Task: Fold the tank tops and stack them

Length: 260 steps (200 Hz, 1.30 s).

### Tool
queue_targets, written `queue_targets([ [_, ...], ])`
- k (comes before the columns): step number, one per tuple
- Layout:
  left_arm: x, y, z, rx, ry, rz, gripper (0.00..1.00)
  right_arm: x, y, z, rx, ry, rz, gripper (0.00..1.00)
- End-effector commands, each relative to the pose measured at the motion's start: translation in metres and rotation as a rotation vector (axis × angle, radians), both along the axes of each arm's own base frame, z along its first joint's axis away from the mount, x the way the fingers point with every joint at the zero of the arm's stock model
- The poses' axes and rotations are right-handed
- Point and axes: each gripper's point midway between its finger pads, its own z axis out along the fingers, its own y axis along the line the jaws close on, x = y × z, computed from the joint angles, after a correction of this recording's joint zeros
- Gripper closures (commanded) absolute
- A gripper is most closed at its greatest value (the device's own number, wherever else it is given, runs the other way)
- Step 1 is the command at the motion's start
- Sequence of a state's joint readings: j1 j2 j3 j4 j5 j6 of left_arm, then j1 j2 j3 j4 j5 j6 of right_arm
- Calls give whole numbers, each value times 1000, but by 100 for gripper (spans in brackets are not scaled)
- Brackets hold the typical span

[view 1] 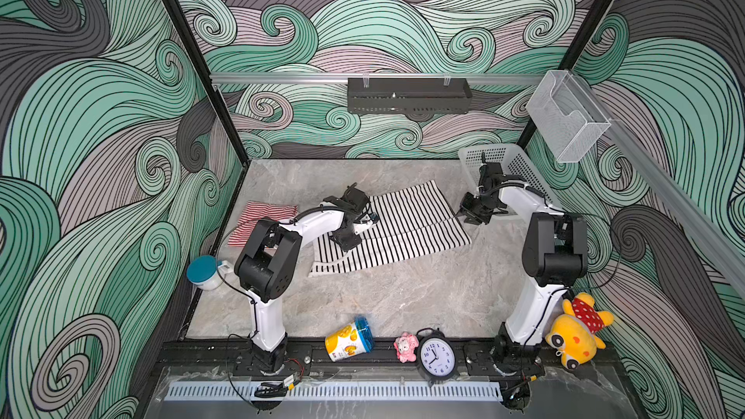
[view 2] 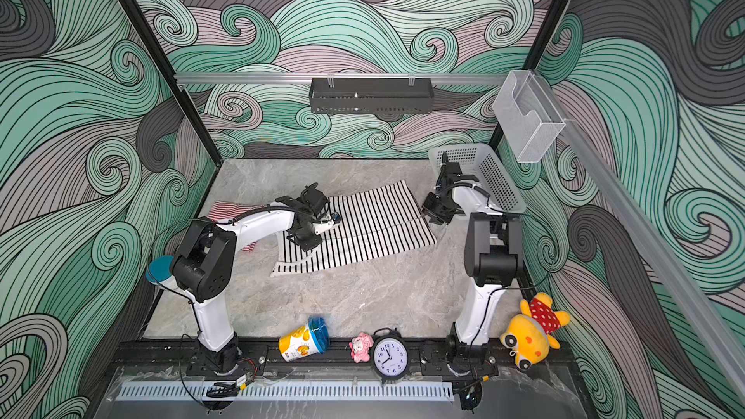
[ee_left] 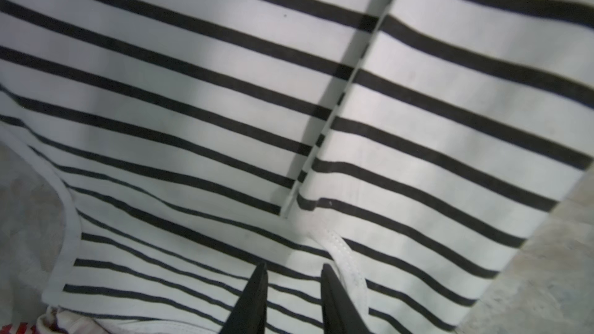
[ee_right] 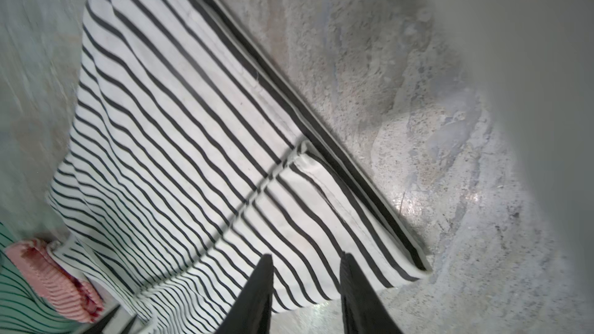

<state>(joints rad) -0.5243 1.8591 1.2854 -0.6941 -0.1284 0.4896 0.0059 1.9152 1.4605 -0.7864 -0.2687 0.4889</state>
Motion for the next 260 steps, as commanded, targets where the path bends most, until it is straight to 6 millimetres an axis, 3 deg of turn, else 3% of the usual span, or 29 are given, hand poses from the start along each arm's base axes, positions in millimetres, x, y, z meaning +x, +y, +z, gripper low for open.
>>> queue_targets([
  [1,5,10,33,-24,-112,73,67,-9,14,30,-47,-76,54,53],
  [26,-26,13,35,-62,-37,55,68,-25,27,30,-82,-87,86,57],
  [52,-52,17,23,-64,26,32,71,-32,41,3,-74,-42,112,69],
  [70,-59,23,10,-45,38,30,72,-32,52,-18,-41,-13,123,76],
  [105,-66,34,-17,19,68,36,74,-36,65,-48,-40,32,133,78],
  [126,-69,42,-26,58,72,45,75,-48,66,-60,-62,66,139,78],
  [197,-111,79,-42,165,132,-21,77,-148,49,-77,-144,205,150,76],
  [231,-141,96,-44,189,181,-57,78,-197,55,-85,-136,254,167,75],
  [260,-160,112,-41,223,197,-80,79,-227,68,-87,-114,270,174,75],
])
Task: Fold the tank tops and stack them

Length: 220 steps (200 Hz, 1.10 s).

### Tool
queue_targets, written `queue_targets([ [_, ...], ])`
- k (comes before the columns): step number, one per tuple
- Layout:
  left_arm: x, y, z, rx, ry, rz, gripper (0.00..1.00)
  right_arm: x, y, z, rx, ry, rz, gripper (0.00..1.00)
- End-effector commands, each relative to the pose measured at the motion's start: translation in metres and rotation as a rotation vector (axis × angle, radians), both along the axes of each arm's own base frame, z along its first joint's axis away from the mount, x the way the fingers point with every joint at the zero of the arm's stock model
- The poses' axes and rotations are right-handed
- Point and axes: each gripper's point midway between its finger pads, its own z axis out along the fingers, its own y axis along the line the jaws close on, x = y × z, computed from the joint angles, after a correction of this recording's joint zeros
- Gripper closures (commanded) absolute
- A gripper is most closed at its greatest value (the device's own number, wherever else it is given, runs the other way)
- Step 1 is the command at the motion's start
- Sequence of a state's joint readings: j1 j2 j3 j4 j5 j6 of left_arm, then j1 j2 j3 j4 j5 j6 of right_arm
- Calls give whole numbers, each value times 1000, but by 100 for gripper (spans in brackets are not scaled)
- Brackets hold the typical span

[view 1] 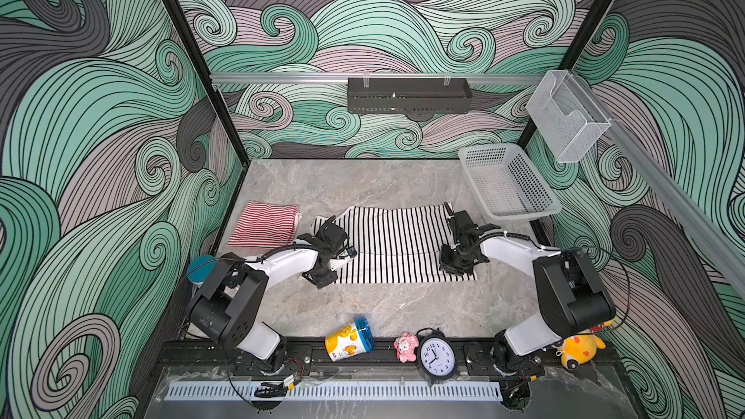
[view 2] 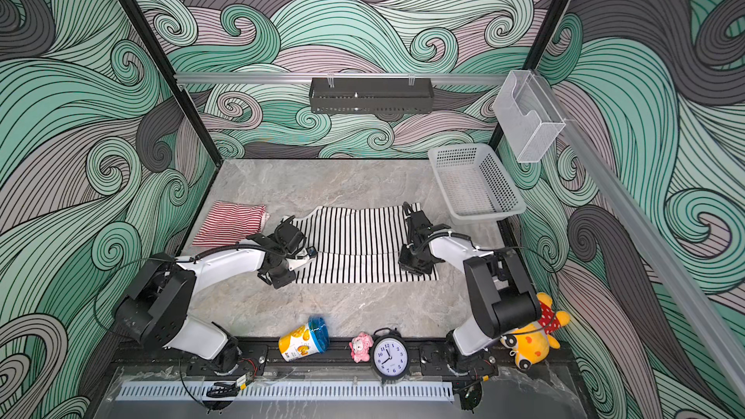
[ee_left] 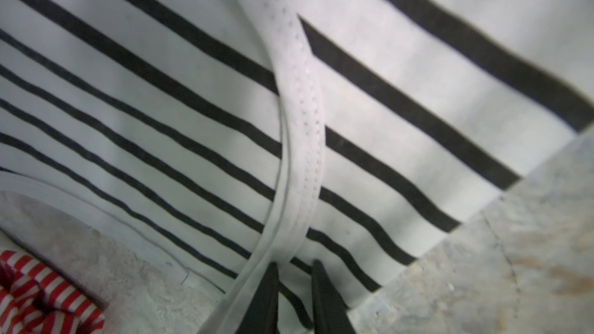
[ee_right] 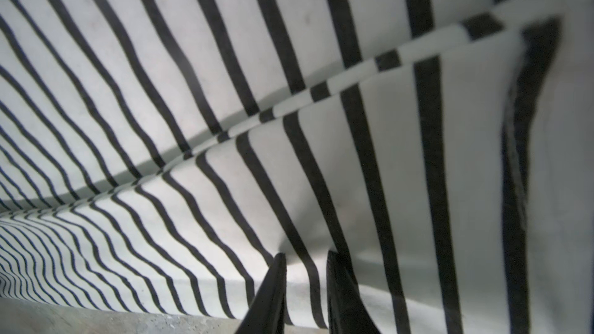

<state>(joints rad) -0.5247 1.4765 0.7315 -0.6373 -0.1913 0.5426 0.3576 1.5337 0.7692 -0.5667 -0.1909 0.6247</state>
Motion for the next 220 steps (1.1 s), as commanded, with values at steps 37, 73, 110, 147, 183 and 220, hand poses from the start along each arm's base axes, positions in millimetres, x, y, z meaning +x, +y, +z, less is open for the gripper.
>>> queue_targets([
  [37,-47,44,2,107,105,-32,79,-67,13,-13,-42,159,11,73],
  [73,-37,50,18,104,54,12,78,-59,28,17,-16,129,64,73],
  [110,-1,29,66,-23,-79,71,70,-16,24,75,-47,-32,84,61],
  [147,63,0,95,-138,-232,141,63,48,2,82,-94,-74,28,58],
  [183,135,-25,90,-283,-248,275,63,121,-18,69,-173,-92,-17,63],
  [220,195,-38,94,-410,-221,401,63,175,-37,52,-235,-103,-80,67],
])
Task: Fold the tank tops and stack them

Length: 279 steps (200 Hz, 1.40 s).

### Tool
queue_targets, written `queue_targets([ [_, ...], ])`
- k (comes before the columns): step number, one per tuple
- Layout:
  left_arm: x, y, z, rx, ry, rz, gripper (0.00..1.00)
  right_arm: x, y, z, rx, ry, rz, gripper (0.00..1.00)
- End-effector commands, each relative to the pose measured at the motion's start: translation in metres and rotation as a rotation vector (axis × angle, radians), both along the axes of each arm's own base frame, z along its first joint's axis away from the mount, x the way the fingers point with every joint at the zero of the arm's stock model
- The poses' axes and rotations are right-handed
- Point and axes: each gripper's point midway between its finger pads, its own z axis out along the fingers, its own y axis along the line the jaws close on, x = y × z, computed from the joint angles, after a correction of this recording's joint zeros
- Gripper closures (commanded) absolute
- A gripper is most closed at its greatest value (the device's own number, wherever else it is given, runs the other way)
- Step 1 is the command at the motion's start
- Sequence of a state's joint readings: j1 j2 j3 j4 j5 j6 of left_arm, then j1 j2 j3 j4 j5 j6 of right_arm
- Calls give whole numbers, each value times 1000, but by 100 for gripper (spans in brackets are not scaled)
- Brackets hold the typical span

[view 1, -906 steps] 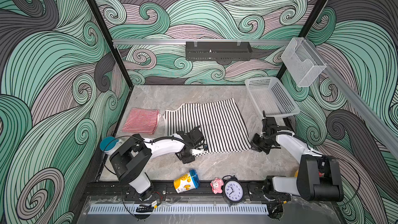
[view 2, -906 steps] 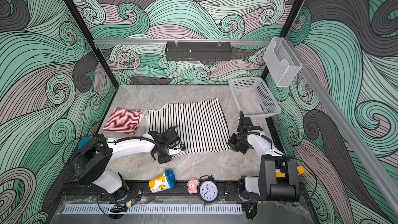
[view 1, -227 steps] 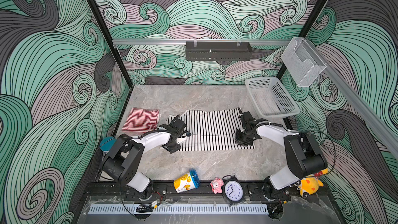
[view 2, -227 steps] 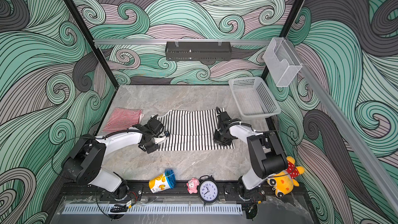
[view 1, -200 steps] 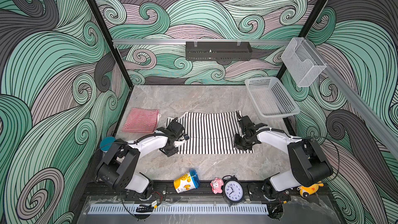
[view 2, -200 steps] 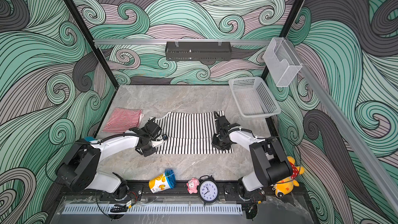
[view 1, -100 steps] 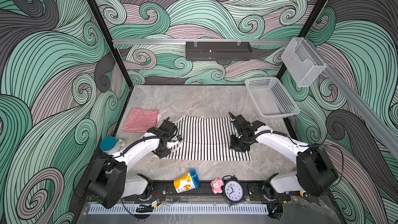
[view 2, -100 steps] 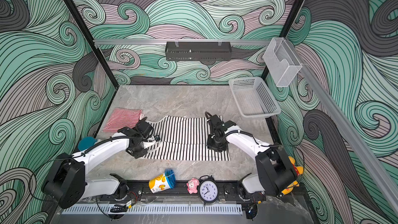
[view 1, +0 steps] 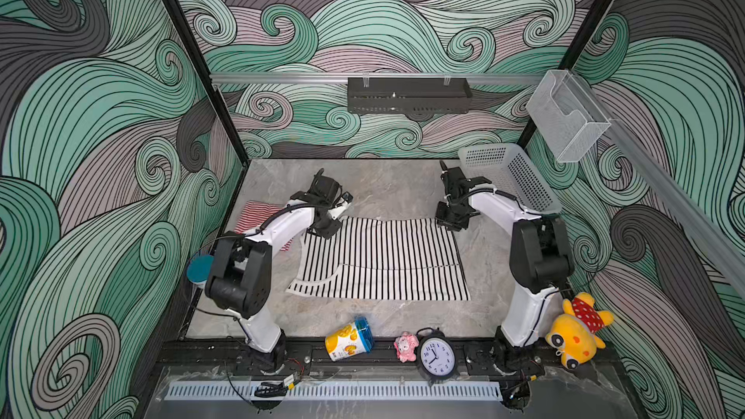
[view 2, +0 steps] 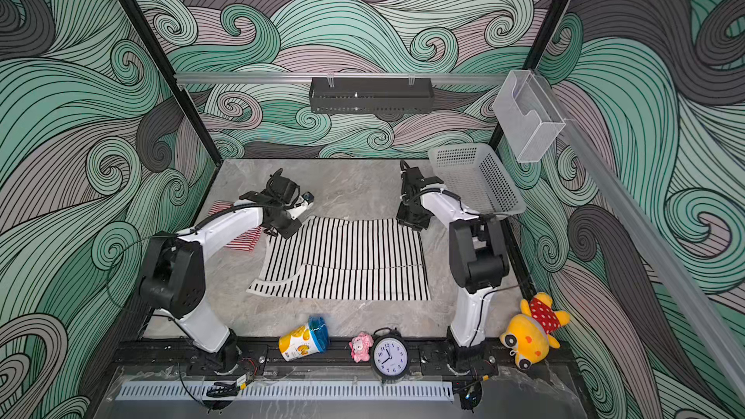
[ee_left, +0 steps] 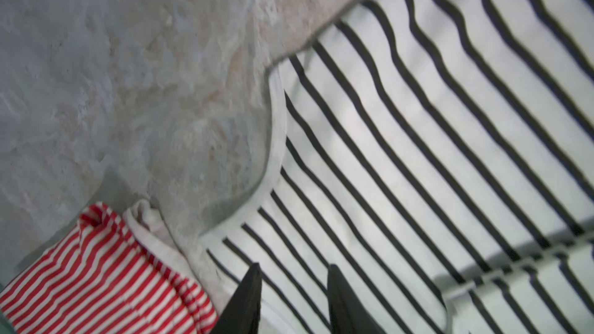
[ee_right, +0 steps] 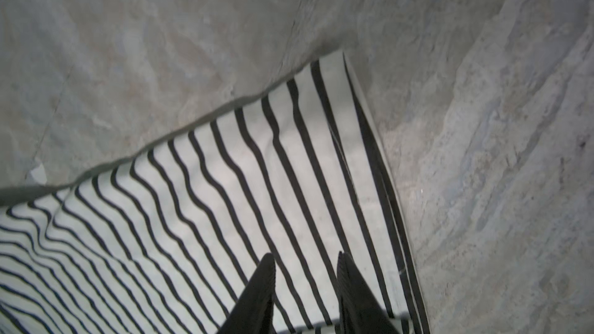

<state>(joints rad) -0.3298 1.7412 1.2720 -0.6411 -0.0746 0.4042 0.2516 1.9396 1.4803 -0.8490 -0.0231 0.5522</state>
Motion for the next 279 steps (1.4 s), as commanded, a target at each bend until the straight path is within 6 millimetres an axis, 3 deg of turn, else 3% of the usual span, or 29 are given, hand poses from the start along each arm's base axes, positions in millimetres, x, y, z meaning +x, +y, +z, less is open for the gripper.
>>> queue_targets([
  [1,38,-13,20,-165,-32,95,63,23,-18,1,-74,-21,-19,68],
  [31,60,-20,8,-221,47,124,63,40,-25,-12,-101,-8,-42,68],
  [72,73,-19,-5,-243,85,160,64,44,-33,-25,-127,26,-55,68],
  [220,64,-16,-22,-280,134,184,65,70,-38,-45,-138,31,-67,73],
  [279,64,-16,-25,-273,145,180,65,56,-37,-50,-136,73,-43,78],
])
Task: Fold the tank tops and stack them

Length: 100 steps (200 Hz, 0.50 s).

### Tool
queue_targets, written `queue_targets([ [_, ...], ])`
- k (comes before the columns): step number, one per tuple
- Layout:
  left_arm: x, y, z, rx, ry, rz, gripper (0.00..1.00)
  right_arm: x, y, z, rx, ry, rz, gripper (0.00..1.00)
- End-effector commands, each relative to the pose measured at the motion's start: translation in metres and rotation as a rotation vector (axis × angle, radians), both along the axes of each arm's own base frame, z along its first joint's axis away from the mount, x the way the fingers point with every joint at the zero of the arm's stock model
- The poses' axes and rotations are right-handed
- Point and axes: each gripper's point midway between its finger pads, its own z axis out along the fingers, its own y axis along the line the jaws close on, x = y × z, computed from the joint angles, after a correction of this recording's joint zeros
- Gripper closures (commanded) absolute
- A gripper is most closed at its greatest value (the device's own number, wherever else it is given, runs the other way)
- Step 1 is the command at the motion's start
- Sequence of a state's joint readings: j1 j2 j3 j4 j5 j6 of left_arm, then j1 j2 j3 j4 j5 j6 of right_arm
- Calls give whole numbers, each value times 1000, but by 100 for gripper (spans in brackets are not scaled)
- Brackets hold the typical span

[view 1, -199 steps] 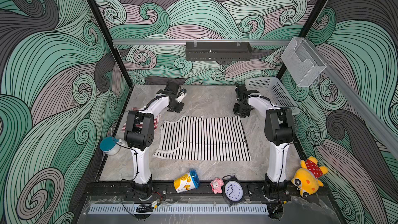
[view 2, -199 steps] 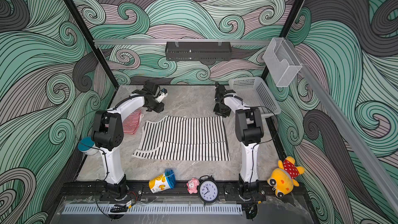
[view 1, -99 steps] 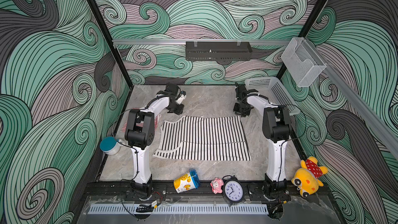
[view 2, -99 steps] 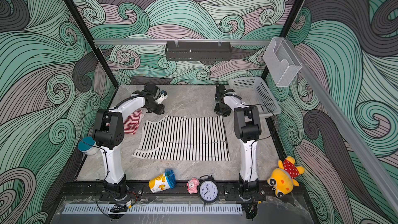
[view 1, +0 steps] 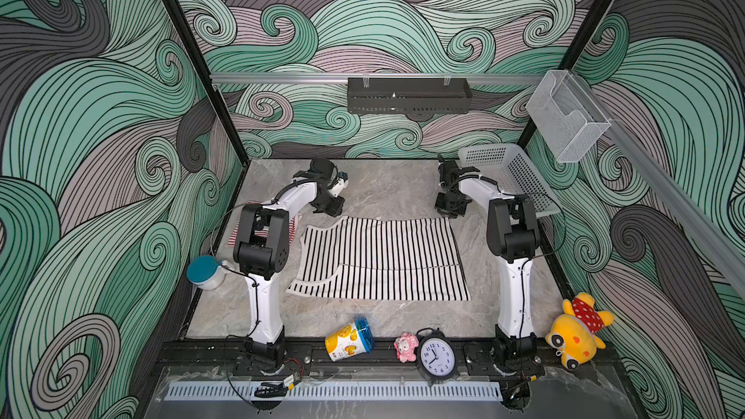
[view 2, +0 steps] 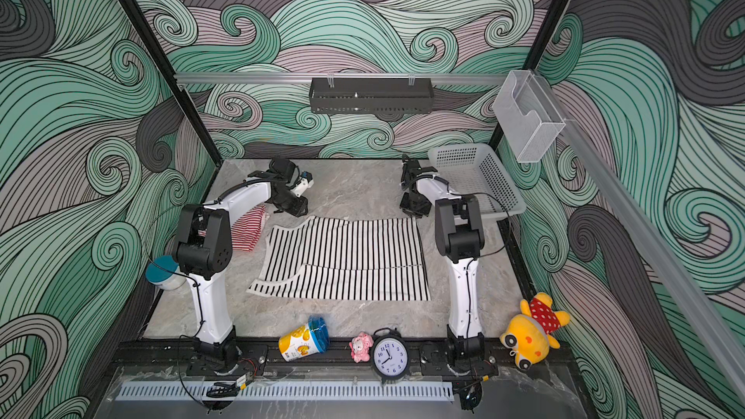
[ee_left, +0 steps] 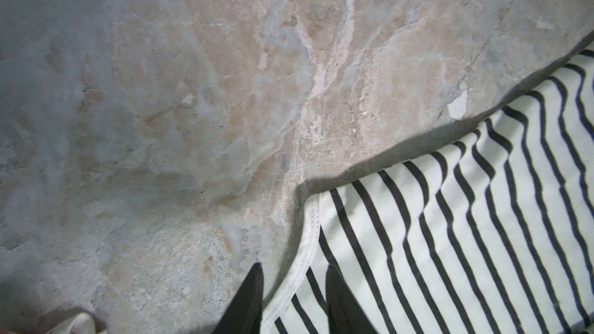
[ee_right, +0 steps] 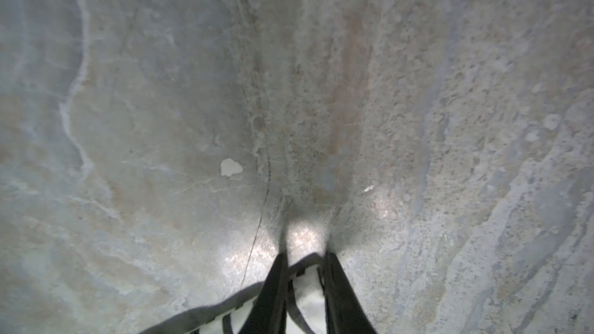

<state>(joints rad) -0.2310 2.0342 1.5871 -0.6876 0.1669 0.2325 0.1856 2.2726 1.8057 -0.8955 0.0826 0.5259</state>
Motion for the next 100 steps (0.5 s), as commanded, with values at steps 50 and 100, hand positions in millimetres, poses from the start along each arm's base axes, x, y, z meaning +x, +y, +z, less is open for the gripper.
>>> queue_targets([
  [50,-2,1,-8,-10,37,8,65,-16,-8,12,-32,20,34,76],
  [100,-1,1,-10,-8,47,11,65,-10,-8,23,-32,1,44,73],
])
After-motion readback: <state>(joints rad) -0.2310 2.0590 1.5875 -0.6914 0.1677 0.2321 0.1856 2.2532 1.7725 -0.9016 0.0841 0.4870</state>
